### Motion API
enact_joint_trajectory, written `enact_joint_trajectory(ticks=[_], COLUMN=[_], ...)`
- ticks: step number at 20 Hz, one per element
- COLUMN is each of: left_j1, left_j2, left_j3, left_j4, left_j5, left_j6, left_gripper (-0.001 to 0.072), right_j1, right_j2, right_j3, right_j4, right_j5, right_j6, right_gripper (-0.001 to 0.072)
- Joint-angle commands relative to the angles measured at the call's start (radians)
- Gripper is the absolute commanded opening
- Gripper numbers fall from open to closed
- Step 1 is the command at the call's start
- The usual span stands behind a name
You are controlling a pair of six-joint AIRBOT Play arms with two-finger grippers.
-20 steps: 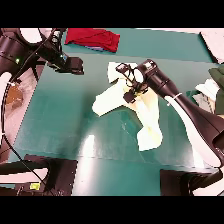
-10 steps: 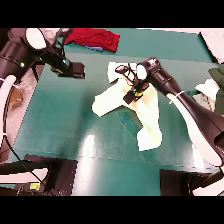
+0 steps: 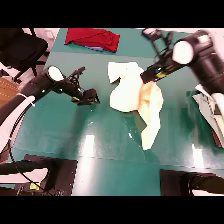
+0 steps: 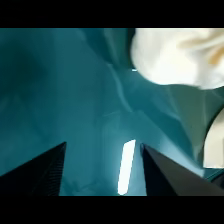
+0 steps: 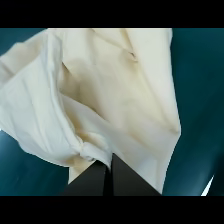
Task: Fold the shirts.
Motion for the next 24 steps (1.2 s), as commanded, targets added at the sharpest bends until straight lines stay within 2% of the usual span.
enact_joint_trajectory(ticks=[1,3,5,7,10,14,18,22,24], left_j1=[-0.012,-0.049,-0.094,-0.129,-0.170,-0.223,-0.369,-0.532,-0.582], left_j2=[0.000,-0.004,-0.023,-0.058,-0.098,-0.100,-0.142,-0.146,-0.146], left_j3=[-0.058,-0.058,-0.058,-0.058,-0.057,-0.057,-0.058,-0.060,-0.059], left_j4=[-0.169,-0.281,-0.373,-0.459,-0.526,-0.529,-0.529,-0.578,-0.618], left_j5=[0.137,0.262,0.403,0.449,0.401,0.356,0.234,0.269,0.294], left_j6=[0.044,0.089,0.095,0.112,0.167,0.163,0.163,0.163,0.193], left_gripper=[0.0548,0.0549,0.0548,0.0549,0.0549,0.0548,0.0549,0.0548,0.0548], right_j1=[0.028,0.064,0.097,0.135,0.164,0.160,0.160,0.160,0.160], right_j2=[0.095,0.119,0.135,0.155,0.180,0.185,0.185,0.185,0.185], right_j3=[-0.001,-0.001,-0.001,-0.001,0.000,0.000,0.000,0.000,0.000], right_j4=[-0.102,-0.155,-0.187,-0.187,-0.212,-0.237,-0.237,-0.239,-0.238], right_j5=[-0.010,-0.009,0.004,-0.047,-0.163,-0.152,-0.180,-0.175,-0.172], right_j6=[0.072,0.095,0.113,0.116,0.117,0.117,0.117,0.117,0.117], right_gripper=[0.0019,0.0019,0.0019,0.0019,0.0019,0.0019,0.0019,0.0019,0.0019])
